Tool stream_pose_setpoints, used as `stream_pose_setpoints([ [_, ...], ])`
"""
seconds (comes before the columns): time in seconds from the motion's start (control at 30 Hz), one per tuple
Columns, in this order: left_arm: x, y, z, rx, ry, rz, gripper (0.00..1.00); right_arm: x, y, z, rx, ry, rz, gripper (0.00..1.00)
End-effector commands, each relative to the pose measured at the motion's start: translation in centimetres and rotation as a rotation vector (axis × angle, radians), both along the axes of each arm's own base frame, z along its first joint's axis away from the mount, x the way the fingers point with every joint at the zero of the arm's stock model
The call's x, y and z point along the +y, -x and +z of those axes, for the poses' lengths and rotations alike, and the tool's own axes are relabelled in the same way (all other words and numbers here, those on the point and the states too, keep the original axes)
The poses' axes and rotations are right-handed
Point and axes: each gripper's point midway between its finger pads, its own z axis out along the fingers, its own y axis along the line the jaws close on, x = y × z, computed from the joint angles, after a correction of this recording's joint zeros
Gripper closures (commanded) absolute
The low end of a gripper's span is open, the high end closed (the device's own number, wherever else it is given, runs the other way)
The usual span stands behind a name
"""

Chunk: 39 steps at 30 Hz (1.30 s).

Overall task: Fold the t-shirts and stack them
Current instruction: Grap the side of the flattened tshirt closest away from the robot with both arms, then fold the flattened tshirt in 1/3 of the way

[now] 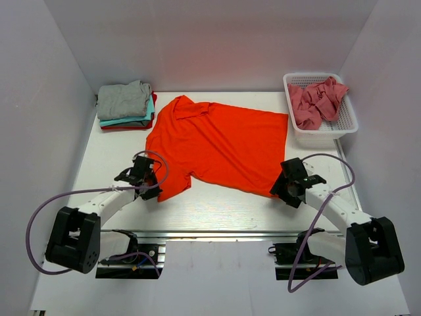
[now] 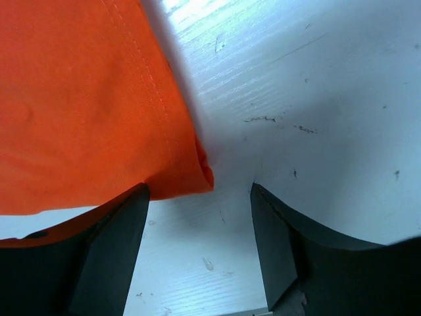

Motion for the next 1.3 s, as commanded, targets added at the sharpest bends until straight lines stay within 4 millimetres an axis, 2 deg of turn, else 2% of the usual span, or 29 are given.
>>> stream_pose_setpoints([
  [0.0,0.0,1.2,0.8,0.014,0.019,0.019,1.00,0.5,-0.9,-0.6,-0.027,-0.033,-0.037,0.31],
  [0.03,0.2,1.3,0.9,0.018,0.022,0.054,1.00,0.3,-1.0,-0.9,-0.031,-0.024,-0.058,0.34],
  [0.07,0.4,2.1,0.8,0.056,0.017,0.070,1.00,0.0,-0.8,-1.3,-0.022,-0.015,-0.065,0.46],
  [0.1,0.5,2.5,0.9,0.066,0.018,0.080,1.00,0.3,-1.3,-1.2,-0.046,-0.029,-0.064,0.53],
  [0.17,0.7,3.7,0.7,0.111,0.017,0.109,1.00,-0.1,-0.6,-1.9,-0.026,-0.019,-0.076,0.69],
  [0.23,0.6,4.0,1.3,0.114,0.032,0.117,1.00,-0.2,-0.2,-2.0,-0.025,-0.019,-0.078,0.79],
  [0.27,0.5,4.4,1.4,0.121,0.038,0.113,1.00,-0.2,-0.1,-1.8,-0.031,-0.020,-0.077,1.00],
  [0.3,0.8,5.5,1.2,0.166,0.026,0.123,1.00,-0.8,0.6,-1.8,-0.017,0.001,-0.088,1.00],
  [0.37,0.8,5.5,2.3,0.159,0.029,0.123,1.00,-1.0,0.7,-0.7,-0.044,0.003,-0.095,1.00],
  [0.4,0.3,7.0,3.3,0.210,0.064,0.103,1.00,-1.6,2.2,-0.2,-0.009,0.023,-0.083,1.00],
  [0.43,0.3,7.0,3.3,0.210,0.064,0.103,1.00,-1.6,2.3,-0.2,-0.008,0.023,-0.083,1.00],
  [0.47,-0.2,7.3,3.5,0.216,0.090,0.082,1.00,-1.4,2.1,0.7,-0.033,0.011,-0.078,1.00],
  [0.53,-0.9,7.8,4.3,0.210,0.138,0.050,1.00,-1.3,3.3,1.2,-0.015,-0.009,-0.060,1.00],
  [0.63,-1.6,7.6,5.2,0.181,0.171,0.006,1.00,-1.0,4.0,1.1,-0.006,-0.027,-0.032,1.00],
  [0.73,-2.9,5.3,7.5,0.072,0.223,-0.059,1.00,-0.7,2.8,1.8,-0.038,-0.034,-0.015,1.00],
  [0.77,-3.0,4.7,7.7,0.046,0.230,-0.063,1.00,-0.4,2.1,2.1,-0.062,-0.041,-0.002,1.00],
  [0.8,-4.0,2.5,9.6,-0.065,0.256,-0.124,1.00,-0.1,0.3,3.5,-0.114,-0.037,0.015,1.00],
  [0.83,-4.0,2.5,9.6,-0.066,0.256,-0.125,1.00,-0.1,0.4,3.1,-0.097,-0.029,0.021,1.00],
  [0.9,-4.7,0.4,11.4,-0.154,0.273,-0.160,1.00,0.2,-1.3,4.2,-0.153,-0.031,0.025,1.00],
  [0.93,-4.9,-0.3,11.6,-0.163,0.269,-0.168,1.00,0.4,-2.1,5.0,-0.180,-0.031,0.033,1.00],
  [0.97,-4.8,-1.1,11.9,-0.185,0.256,-0.169,1.00,0.5,-3.1,5.6,-0.206,-0.026,0.028,1.00],
  [1.0,-5.0,-2.5,13.1,-0.241,0.256,-0.166,1.00,0.4,-3.6,5.9,-0.216,-0.016,0.027,1.00],
  [1.03,-4.6,-3.4,13.5,-0.264,0.251,-0.147,1.00,0.4,-3.9,5.8,-0.211,-0.008,0.028,1.00],
  [1.07,-4.2,-4.3,13.2,-0.275,0.223,-0.124,1.00,0.6,-4.8,6.7,-0.228,-0.005,0.032,1.00],
  [1.1,-4.2,-5.7,14.5,-0.329,0.226,-0.099,1.00,0.2,-5.2,6.7,-0.226,0.017,0.015,1.00],
  [1.13,-4.1,-6.4,14.4,-0.341,0.215,-0.089,1.00,0.6,-6.4,7.9,-0.266,0.012,0.022,1.00],
  [1.2,-3.8,-8.9,15.1,-0.379,0.178,-0.052,1.00,0.0,-7.2,7.8,-0.260,0.054,0.001,1.00],
  [1.23,-3.8,-9.6,15.1,-0.374,0.167,-0.044,1.00,0.1,-7.9,8.8,-0.281,0.055,0.000,1.00],
  [1.27,-3.5,-11.2,16.5,-0.409,0.138,-0.028,1.00,-0.1,-8.6,9.5,-0.299,0.071,-0.007,1.00],
])
